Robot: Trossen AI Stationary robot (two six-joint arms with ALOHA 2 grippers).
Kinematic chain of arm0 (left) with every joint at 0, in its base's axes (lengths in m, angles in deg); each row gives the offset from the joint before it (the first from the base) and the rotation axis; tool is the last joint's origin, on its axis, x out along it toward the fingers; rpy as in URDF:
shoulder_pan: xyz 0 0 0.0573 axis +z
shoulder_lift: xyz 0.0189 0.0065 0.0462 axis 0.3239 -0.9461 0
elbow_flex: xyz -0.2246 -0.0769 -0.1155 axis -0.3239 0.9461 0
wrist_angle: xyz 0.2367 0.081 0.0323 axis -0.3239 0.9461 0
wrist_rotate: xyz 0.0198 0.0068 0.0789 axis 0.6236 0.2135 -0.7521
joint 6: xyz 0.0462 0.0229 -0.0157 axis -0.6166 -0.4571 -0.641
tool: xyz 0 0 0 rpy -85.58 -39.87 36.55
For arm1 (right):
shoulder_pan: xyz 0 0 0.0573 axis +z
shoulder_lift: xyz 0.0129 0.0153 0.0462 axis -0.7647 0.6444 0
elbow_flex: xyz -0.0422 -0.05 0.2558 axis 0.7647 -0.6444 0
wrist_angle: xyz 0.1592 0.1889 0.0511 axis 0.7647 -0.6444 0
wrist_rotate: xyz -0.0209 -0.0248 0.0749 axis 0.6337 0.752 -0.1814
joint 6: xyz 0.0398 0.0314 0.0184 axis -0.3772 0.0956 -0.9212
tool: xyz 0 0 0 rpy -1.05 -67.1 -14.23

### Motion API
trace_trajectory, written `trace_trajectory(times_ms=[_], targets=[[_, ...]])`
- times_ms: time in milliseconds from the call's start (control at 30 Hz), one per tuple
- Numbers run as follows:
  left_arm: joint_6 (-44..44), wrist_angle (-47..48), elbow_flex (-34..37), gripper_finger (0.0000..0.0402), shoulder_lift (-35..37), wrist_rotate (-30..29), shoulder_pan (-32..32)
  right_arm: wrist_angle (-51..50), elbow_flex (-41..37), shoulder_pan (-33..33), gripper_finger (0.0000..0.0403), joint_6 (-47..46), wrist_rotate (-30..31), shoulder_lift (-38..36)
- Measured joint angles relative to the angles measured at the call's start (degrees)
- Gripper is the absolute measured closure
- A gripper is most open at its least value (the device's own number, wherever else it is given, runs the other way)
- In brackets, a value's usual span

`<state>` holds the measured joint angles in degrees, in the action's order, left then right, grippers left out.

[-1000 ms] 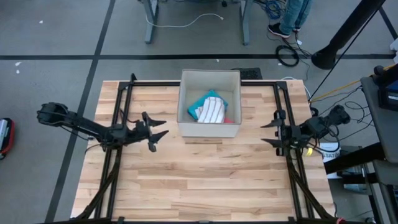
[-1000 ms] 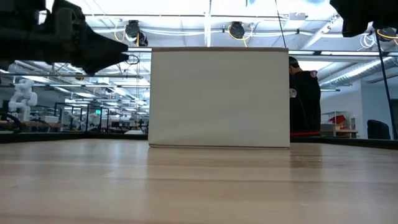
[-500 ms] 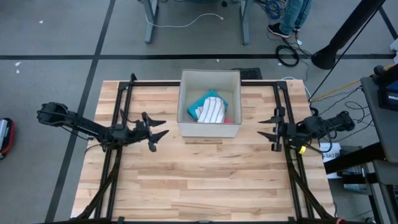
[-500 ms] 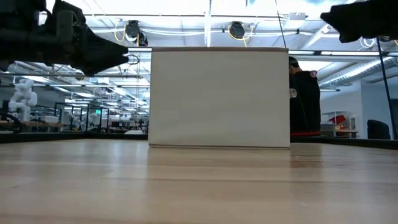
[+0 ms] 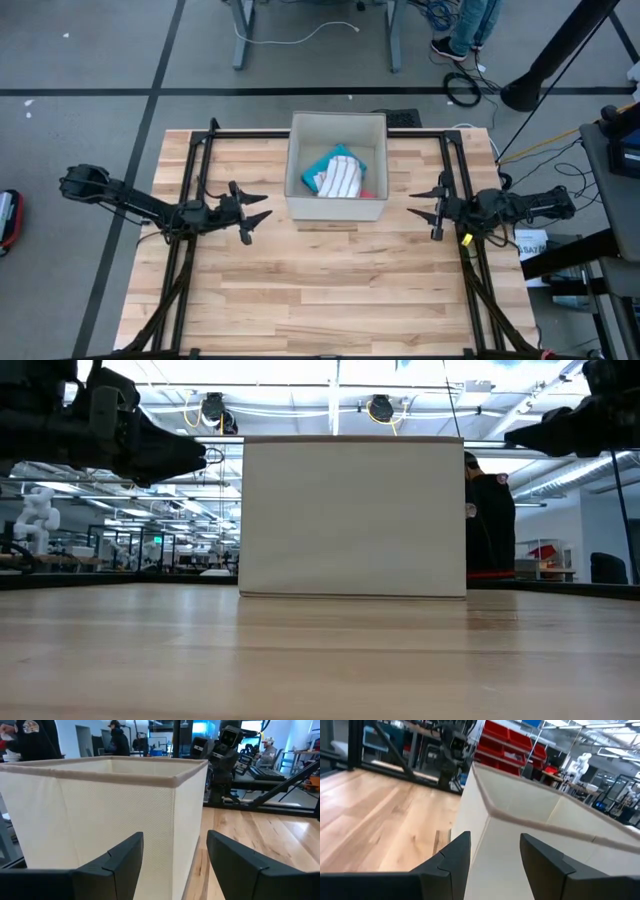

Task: Fold towel
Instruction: Return to Home Position

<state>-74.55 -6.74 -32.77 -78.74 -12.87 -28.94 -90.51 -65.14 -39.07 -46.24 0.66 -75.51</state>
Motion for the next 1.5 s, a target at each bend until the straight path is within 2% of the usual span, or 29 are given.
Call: trace_trajectory(times_ms=[367,567,833,1033,1500], targets=[[0.0,0.6,0.0,0.0175,0.0,0.0,0.0,-4.2,0.0,0.0,0.0245,-1.2,-0.6,0.0],[0.0,2.5,0.0,0.0175,0.0,0.0,0.0,-1.6,0.0,0.1,0.0245,-2.0,-4.7,0.0],[0.0,2.5,0.0,0.0175,0.0,0.0,0.0,-1.9,0.0,0.1,0.0245,-2.9,-4.7,0.0],[0.0,2.5,0.0,0.0175,0.0,0.0,0.0,-2.1,0.0,0.1,0.0245,-9.3,-4.8,0.0],[-0.1,2.5,0.0,0.0175,0.0,0.0,0.0,-2.2,0.0,0.1,0.0245,-8.5,-4.8,0.0]])
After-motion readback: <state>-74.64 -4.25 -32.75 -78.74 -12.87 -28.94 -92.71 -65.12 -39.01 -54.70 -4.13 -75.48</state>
